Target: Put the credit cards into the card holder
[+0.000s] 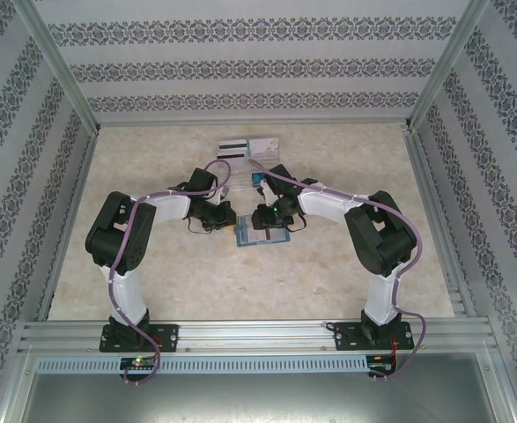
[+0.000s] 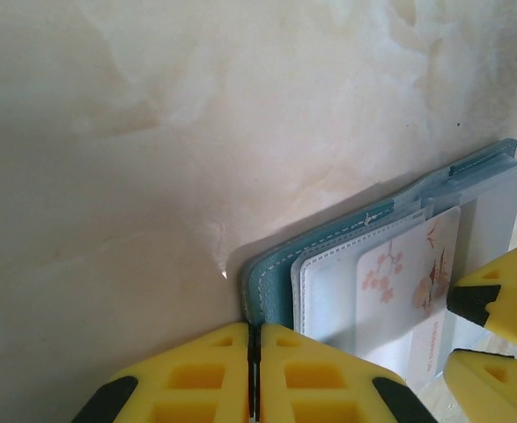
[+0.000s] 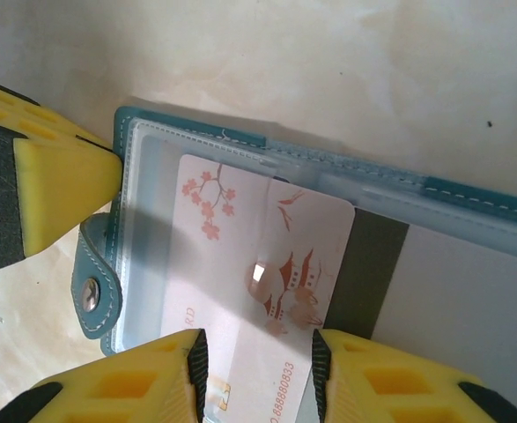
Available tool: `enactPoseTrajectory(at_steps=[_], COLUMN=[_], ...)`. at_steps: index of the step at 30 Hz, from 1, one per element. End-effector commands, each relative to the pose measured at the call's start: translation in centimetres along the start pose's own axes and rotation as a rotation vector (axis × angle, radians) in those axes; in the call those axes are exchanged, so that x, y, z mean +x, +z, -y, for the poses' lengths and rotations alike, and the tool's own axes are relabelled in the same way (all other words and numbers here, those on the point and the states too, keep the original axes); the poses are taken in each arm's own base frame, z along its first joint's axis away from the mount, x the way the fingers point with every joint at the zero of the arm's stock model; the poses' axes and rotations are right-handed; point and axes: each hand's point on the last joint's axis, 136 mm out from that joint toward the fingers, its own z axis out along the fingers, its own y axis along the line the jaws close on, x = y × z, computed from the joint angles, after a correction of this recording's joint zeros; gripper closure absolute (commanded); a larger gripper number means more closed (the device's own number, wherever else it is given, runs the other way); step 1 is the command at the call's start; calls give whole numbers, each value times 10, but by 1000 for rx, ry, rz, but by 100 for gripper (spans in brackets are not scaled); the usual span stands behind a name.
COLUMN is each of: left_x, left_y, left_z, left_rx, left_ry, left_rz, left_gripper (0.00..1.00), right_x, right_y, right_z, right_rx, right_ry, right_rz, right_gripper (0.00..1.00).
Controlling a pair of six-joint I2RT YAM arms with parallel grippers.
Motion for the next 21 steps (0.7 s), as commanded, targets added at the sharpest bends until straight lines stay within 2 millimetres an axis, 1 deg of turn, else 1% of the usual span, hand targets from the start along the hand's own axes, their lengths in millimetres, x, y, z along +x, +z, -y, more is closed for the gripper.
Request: enactPoseTrajectory(at_steps=[1, 14, 17, 21], left_x=[16, 17, 18, 18], left_y=[14, 16, 16, 15], left_z=[-1, -3, -4, -3], left_rx=[1, 2, -1, -2], left_ry=[6, 1, 0, 4], left_rz=[-48, -52, -53, -51], left_gripper=[90, 90, 90, 90], right_x=[5, 12, 11, 8], right_y=[9, 32, 32, 22], right_z=[-4, -32, -36, -34], right_rx=[17, -9, -33, -28], right_ry=[-26, -73, -68, -65], right_rz=[-31, -86, -85, -65], right_gripper=[61, 61, 61, 60])
